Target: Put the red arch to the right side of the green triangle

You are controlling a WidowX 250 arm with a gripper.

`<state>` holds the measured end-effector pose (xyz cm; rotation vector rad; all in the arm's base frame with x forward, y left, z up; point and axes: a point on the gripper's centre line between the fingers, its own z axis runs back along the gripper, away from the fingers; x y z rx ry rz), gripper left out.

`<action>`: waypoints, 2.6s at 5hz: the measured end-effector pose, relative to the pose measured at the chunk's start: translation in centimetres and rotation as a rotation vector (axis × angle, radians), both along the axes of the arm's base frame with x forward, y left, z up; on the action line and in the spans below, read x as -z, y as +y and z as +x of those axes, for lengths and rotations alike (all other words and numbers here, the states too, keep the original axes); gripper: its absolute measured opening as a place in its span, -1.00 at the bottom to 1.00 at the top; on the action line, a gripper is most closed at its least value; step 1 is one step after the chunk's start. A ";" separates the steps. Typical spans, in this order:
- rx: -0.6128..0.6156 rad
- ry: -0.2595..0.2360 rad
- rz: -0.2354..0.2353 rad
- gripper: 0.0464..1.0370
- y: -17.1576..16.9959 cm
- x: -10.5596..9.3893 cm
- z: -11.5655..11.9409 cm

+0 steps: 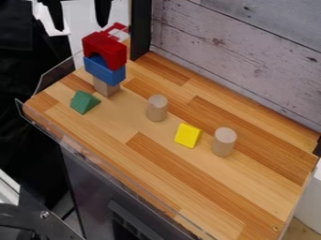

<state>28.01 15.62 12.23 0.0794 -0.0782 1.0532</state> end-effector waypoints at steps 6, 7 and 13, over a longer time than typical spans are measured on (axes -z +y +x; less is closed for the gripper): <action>-0.389 -0.114 -0.081 0.93 -1.9 1.1 1.1; -0.405 -0.109 -0.097 0.93 -1.5 1.3 0.8; -0.464 -0.061 -0.199 0.26 -1.6 4.8 0.8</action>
